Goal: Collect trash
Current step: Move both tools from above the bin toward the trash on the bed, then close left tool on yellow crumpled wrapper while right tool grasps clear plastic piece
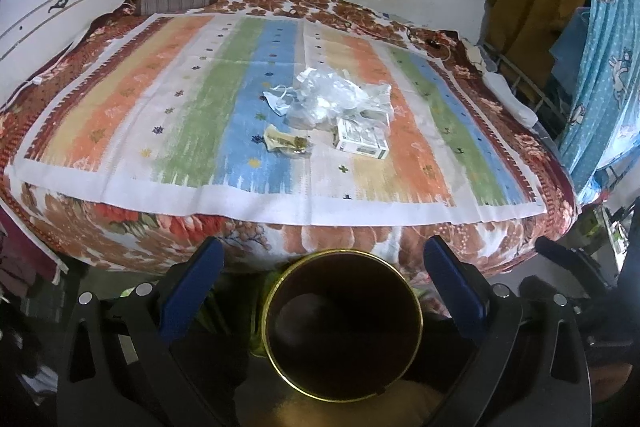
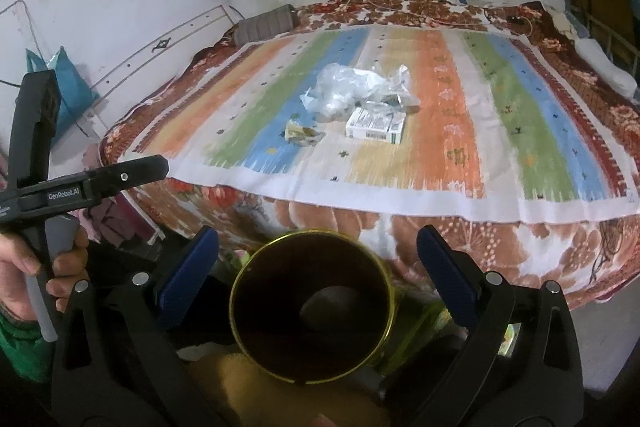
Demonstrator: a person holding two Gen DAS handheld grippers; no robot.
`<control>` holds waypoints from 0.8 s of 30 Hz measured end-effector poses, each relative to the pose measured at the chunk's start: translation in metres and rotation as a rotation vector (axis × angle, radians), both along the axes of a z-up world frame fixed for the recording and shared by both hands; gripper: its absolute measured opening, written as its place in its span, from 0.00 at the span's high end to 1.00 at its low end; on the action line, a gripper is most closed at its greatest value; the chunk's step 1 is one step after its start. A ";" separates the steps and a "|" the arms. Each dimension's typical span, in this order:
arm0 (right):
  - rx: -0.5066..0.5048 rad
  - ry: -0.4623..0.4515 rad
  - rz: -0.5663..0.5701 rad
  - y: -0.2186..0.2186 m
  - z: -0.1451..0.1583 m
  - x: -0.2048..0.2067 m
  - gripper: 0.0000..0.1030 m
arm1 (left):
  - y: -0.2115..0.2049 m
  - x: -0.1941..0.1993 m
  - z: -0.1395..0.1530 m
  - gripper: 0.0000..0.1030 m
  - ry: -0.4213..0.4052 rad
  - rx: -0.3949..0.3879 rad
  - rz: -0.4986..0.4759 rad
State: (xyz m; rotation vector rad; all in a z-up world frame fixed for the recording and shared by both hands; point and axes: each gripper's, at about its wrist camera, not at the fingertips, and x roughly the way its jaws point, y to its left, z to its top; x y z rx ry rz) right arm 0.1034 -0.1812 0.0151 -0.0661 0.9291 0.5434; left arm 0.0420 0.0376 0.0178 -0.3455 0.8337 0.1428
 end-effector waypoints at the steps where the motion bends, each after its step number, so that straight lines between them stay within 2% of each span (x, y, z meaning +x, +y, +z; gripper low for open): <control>1: 0.009 0.004 0.001 0.001 0.002 0.004 0.09 | 0.002 0.005 0.000 0.06 0.006 0.006 0.001; 8: -0.018 -0.005 0.014 0.007 0.009 0.035 0.09 | 0.019 0.033 -0.007 0.06 0.058 0.017 0.014; 12: -0.059 -0.030 0.031 0.011 0.012 0.053 0.08 | 0.022 0.054 -0.017 0.06 0.118 0.034 -0.023; 18: -0.030 0.050 0.047 0.023 -0.001 0.080 0.09 | 0.033 0.078 -0.029 0.06 0.169 -0.027 -0.022; 20: -0.011 0.070 0.062 0.031 -0.003 0.084 0.08 | 0.040 0.088 -0.032 0.06 0.182 -0.015 -0.010; 22: -0.017 0.055 0.082 0.039 -0.001 0.088 0.09 | 0.048 0.097 -0.035 0.06 0.188 -0.023 0.003; 24: -0.045 0.024 0.096 0.045 0.001 0.093 0.09 | 0.058 0.108 -0.039 0.06 0.193 -0.068 0.016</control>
